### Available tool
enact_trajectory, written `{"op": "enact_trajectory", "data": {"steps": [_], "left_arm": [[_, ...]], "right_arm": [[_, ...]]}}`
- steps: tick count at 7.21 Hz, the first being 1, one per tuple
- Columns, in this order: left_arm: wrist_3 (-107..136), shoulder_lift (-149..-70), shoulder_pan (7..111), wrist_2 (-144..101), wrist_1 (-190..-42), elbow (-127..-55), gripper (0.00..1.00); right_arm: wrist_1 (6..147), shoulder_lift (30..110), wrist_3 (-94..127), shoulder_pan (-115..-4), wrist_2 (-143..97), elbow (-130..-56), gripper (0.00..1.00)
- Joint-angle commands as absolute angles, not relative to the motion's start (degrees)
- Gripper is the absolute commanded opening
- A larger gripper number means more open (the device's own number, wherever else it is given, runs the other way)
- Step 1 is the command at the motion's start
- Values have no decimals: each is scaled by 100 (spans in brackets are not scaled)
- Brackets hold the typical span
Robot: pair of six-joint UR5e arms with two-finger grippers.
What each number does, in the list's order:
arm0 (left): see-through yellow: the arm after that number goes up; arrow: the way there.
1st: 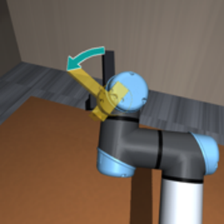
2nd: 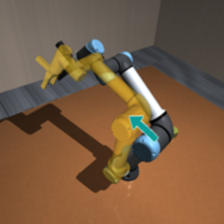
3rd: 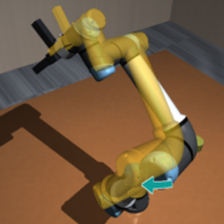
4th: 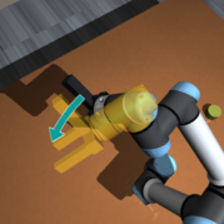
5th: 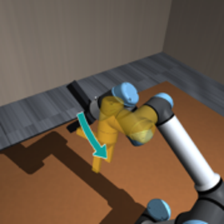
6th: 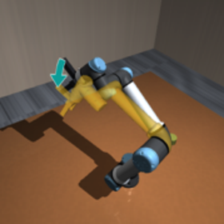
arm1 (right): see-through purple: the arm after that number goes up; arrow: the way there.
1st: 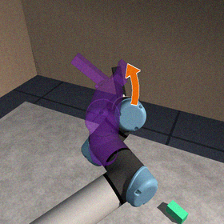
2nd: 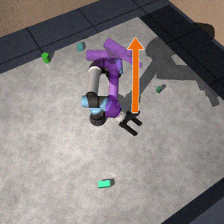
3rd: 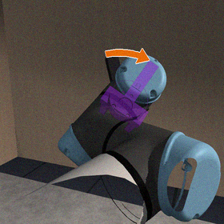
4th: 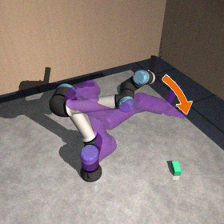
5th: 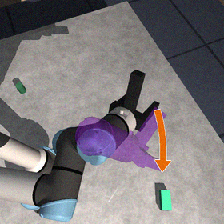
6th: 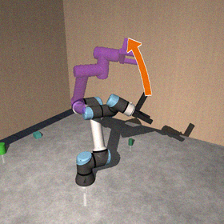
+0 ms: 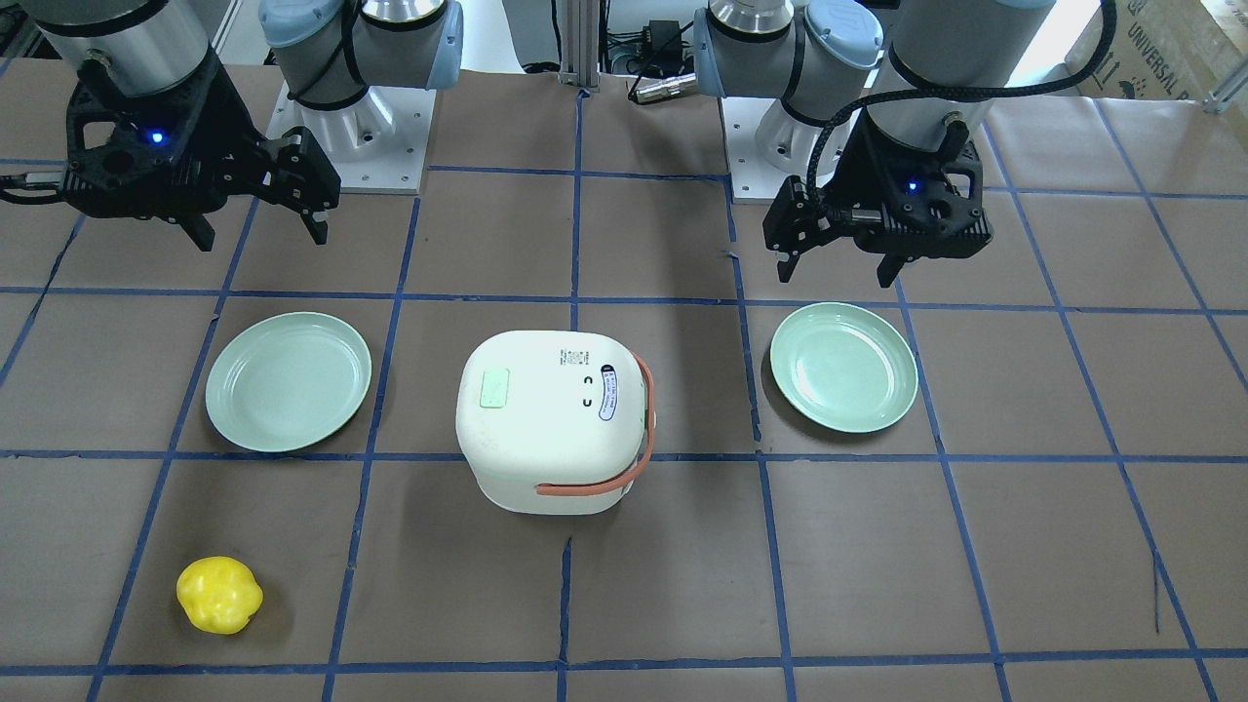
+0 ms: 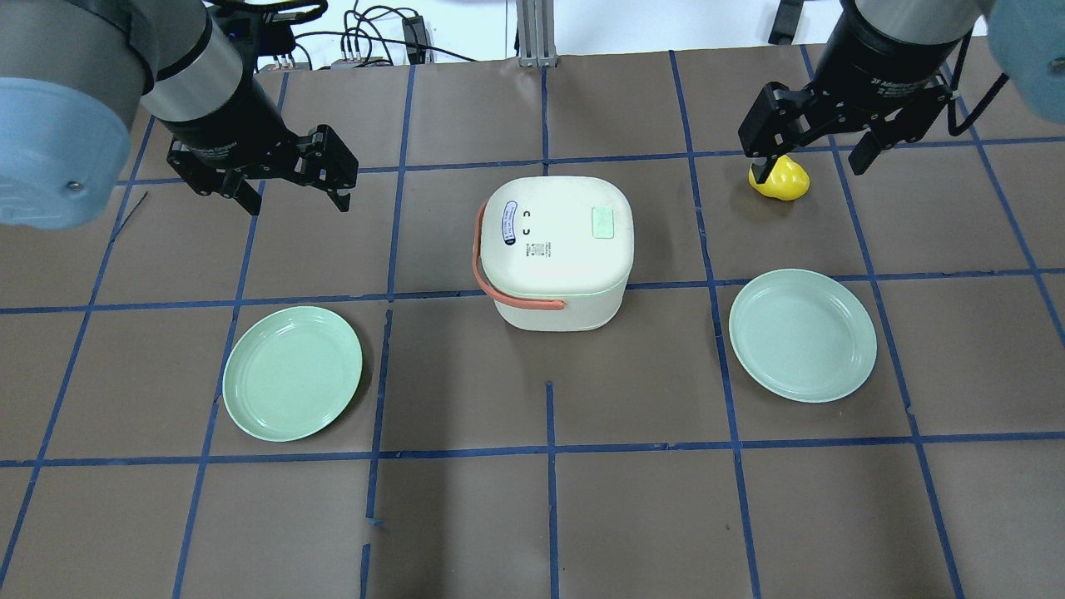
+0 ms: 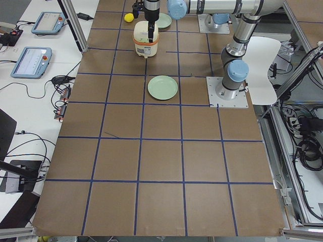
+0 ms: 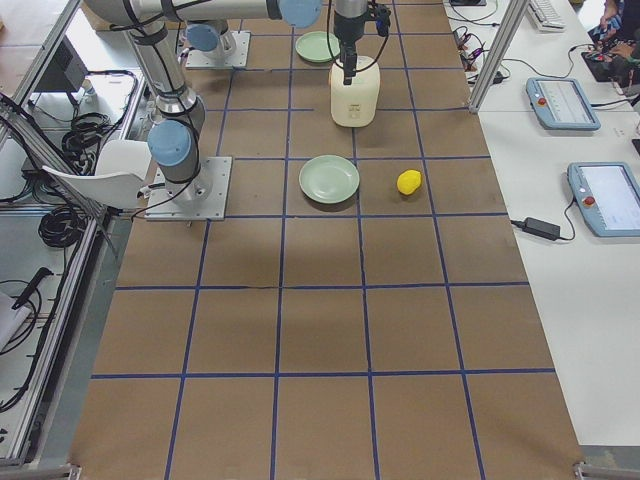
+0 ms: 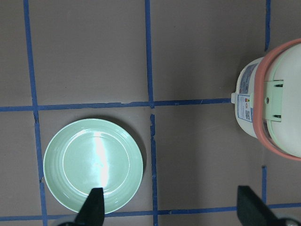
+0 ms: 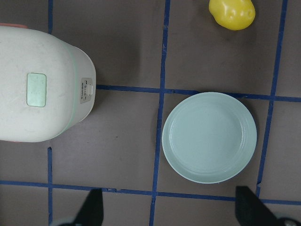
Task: Press rice cooker button
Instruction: 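Move the right gripper over the green button on the rice cooker lid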
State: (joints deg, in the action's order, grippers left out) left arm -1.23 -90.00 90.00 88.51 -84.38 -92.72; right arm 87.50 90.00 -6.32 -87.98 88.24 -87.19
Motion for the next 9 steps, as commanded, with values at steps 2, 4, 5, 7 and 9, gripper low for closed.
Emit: {"op": "enact_trajectory", "data": {"steps": [2,4,5,7,9], "left_arm": [[-123,-9000,9000,8851,-8437,-9272,100],[-123,-9000,9000,8851,-8437,-9272,100],[-123,-9000,9000,8842,-8437,-9272,100],[-123,-9000,9000,8842,-8437,-9272,100],[-123,-9000,8991,8842,-8437,-9272,100]], "right_arm": [[8763,9000,-650,-8807,8824,-8675,100],[8964,8904,-171,-9007,8650,-8640,99],[9017,8851,181,-9252,8361,-8561,95],[9358,8370,789,-9893,8315,-8386,94],[9791,7868,940,-10160,8306,-8384,34]]}}
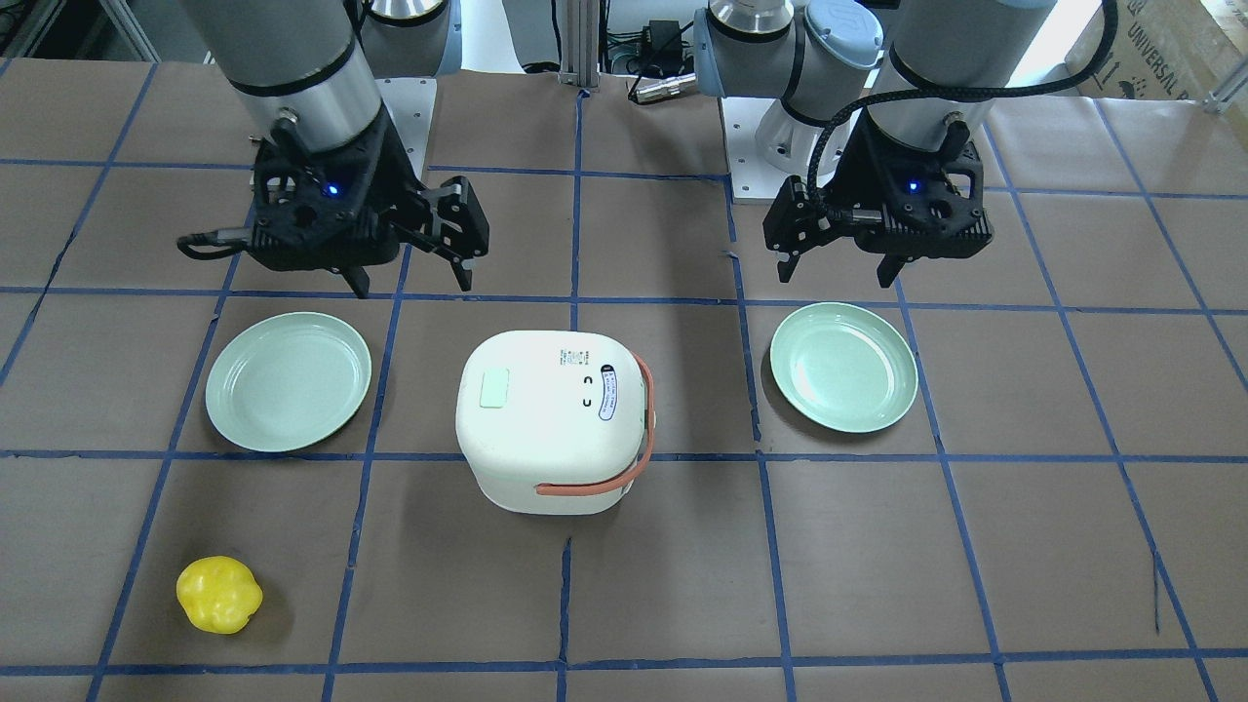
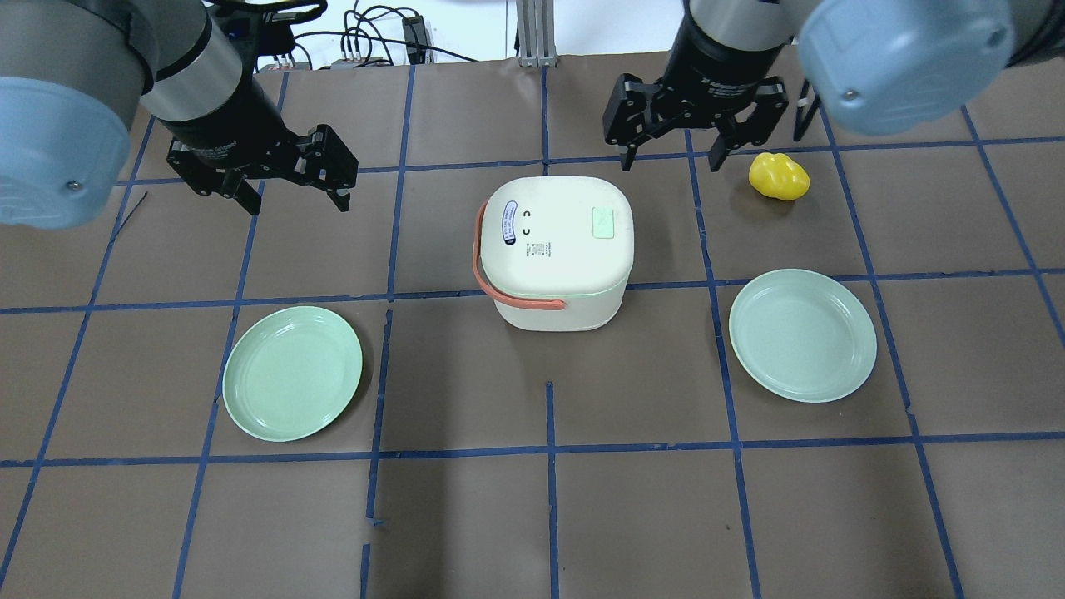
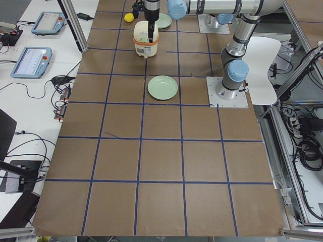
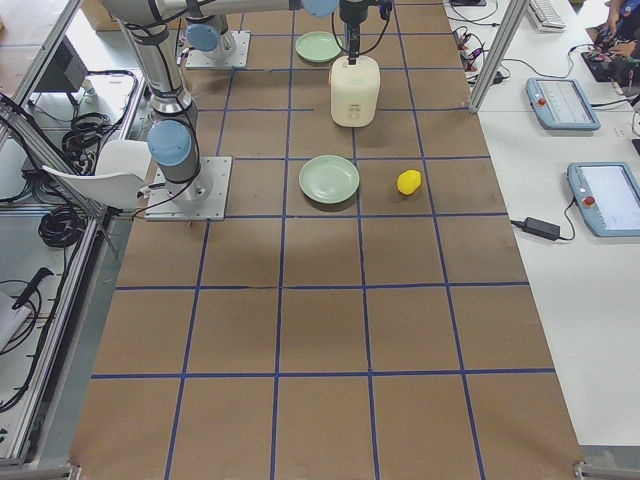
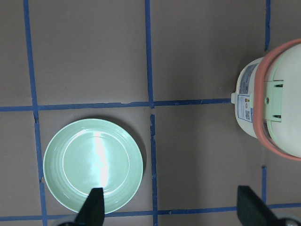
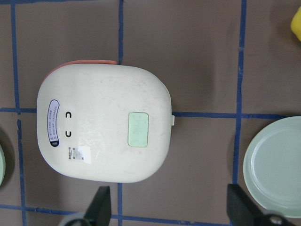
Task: Press rice cooker button
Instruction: 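Move the right gripper over the green button on the rice cooker lid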
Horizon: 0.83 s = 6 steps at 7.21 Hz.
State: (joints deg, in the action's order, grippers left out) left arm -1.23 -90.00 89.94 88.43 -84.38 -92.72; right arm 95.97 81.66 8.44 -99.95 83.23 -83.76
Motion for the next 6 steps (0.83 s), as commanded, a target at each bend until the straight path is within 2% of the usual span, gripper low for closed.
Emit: {"op": "enact_trajectory", "data": {"steps": [1,3,6], "left_arm": [[-123,-9000,9000,8842,-8437,-9272,100],[-123,-9000,9000,8842,-8437,-9272,100],[-123,-9000,9000,8842,-8437,-9272,100]], "right_arm": [[9835,7692,897,-10169,8245,-8428,18],[9992,7507,879,-10169,8218,-8437,9],[10266,7278,914,-10169,8209,-8464,8]]}}
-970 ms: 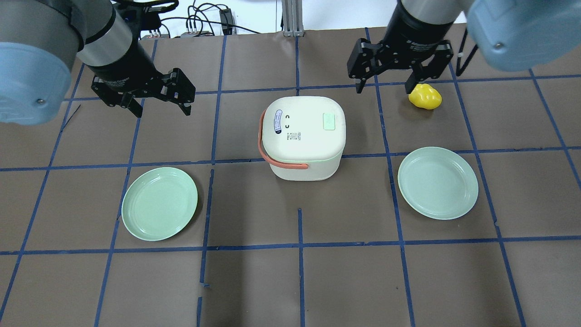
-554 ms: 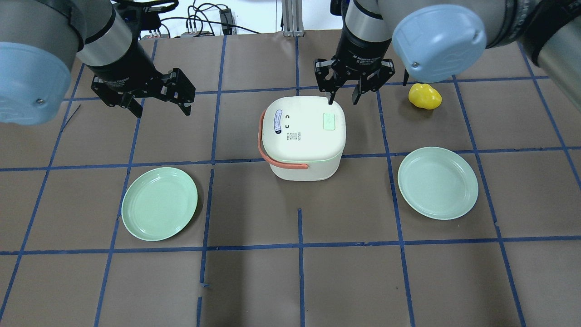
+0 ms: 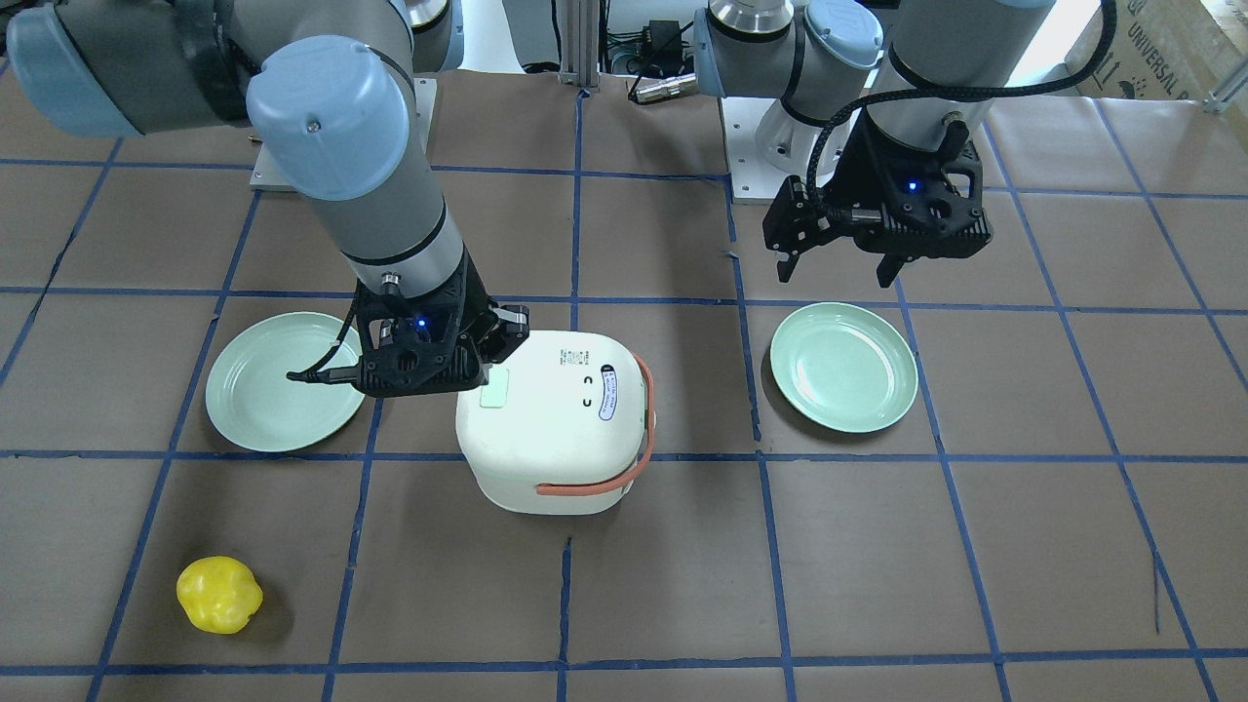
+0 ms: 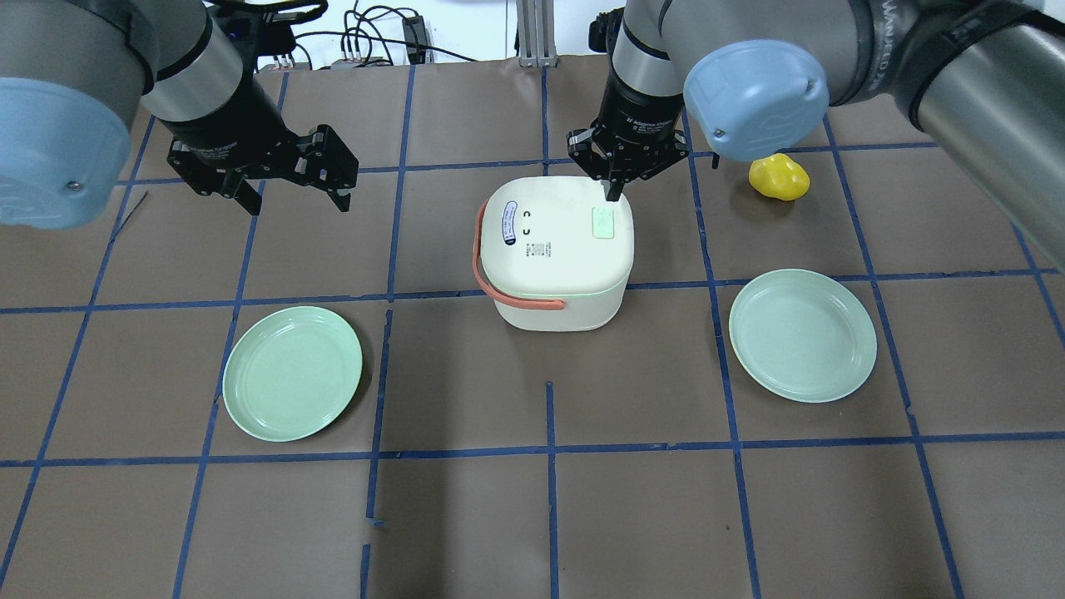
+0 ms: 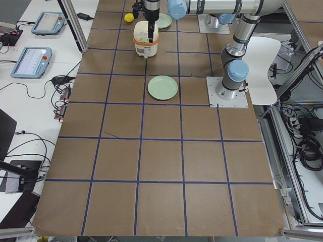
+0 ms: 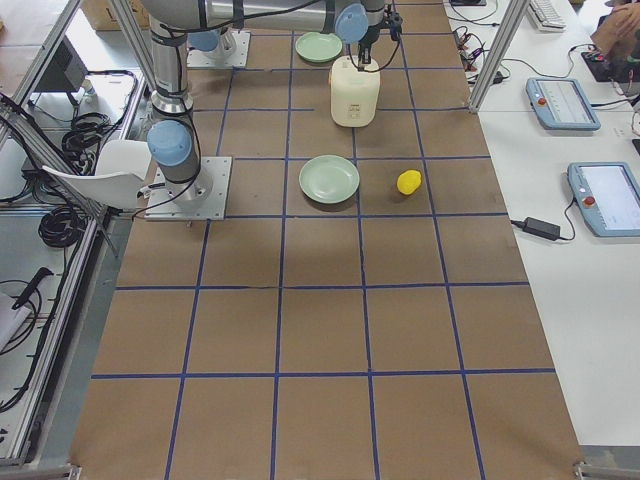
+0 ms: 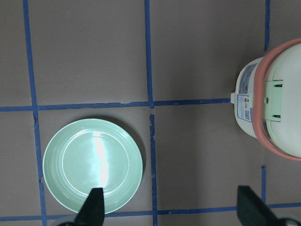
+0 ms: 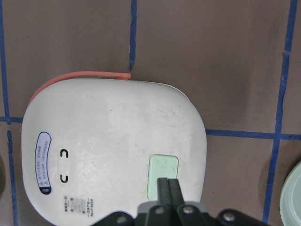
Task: Press rice cooker button
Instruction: 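Lower the right gripper onto the green lid button and press down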
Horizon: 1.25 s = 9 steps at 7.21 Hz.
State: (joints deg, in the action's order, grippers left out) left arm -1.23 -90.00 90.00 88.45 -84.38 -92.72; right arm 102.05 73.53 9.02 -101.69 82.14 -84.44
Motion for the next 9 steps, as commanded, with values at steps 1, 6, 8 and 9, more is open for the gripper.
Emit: {"op": "enact_trajectory", "data": {"steps": [1,6,8,9], "left_arm": [[-123,-9000,9000,8842,-8437,-9272,100],[-123,-9000,9000,8850,-8437,-9272,100],[-123,-9000,9000,8842,-8437,-9272,100],[-123,-9000,9000,8850,-8437,-9272,100]], "right_arm": [[10292,7234,905,-10169,8209,-8481,8],[10450,7058,923,-10169,8209,-8490,8],[10441,7049,914,-10169,8209,-8499,8],[10450,7040,914,-10169,8209,-8499,8]]}}
